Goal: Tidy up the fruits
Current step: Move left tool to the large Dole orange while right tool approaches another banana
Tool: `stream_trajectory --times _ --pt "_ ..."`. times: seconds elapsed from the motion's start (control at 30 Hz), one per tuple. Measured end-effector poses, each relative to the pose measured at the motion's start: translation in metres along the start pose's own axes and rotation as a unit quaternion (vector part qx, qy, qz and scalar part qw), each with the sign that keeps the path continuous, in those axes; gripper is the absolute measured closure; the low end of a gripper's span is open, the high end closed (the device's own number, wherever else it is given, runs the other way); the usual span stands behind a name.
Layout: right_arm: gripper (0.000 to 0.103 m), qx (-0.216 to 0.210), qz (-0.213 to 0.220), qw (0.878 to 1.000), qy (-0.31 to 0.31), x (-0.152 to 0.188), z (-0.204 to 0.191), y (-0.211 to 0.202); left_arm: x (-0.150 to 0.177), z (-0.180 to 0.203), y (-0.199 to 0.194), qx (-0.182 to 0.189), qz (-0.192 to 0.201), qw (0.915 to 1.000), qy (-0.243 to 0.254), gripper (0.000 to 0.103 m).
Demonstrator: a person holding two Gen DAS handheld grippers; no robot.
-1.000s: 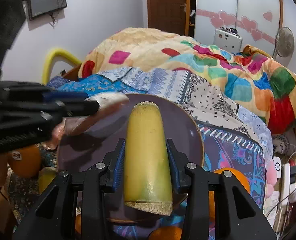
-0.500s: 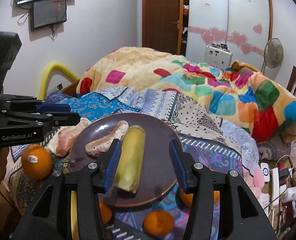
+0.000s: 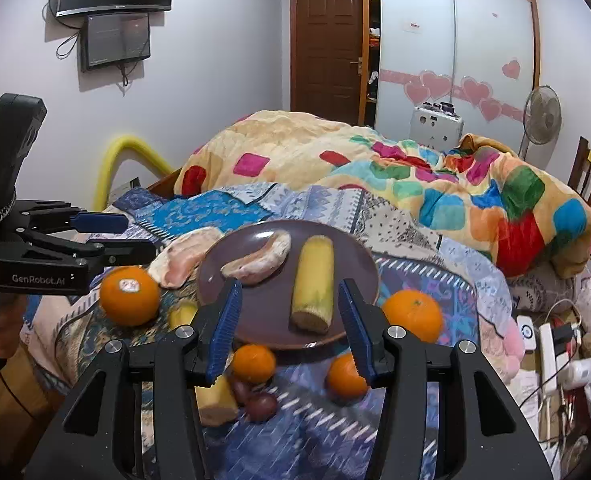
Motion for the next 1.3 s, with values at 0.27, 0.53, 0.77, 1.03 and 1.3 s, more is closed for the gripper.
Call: stream_trajectory --times 0.27,0.53,0.77,1.03,1.3 --pt "0.056 -0.019 -0.012 1.0 0.008 0.018 -0.011 0.001 0.03 -0.015 0.007 -0.013 -0.019 0.9997 -0.014 0.024" --pt "0.056 -0.035 -0.029 0.999 0.013 0.026 -0.016 0.018 0.048 -0.023 0.029 -0.023 -0.042 0.9988 -0.011 0.022" --pt "0.056 -0.037 -0.038 0.999 0.005 0.032 -0.02 0.026 0.051 -0.034 0.045 -0.01 -0.045 0.9982 -0.037 0.022" --pt "0.056 -0.048 -0.035 0.998 -0.013 0.033 -0.03 0.026 0.051 -0.035 0.044 0.01 -0.039 0.9983 -0.042 0.035" --pt "0.056 -0.067 -0.05 0.995 -0.05 0.034 -0.054 0.032 0.069 -0.044 0.018 0.009 -0.043 0.9982 -0.04 0.035"
Point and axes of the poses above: each gripper's, at about its wrist camera, not at the fingertips, and y roughly the way its jaws point, z to its right, x to its underside, the point moved 2 cm from there along y, roughly the way its jaws point, and after that the axes turned 6 degrees about x, right-handed, at the moved point
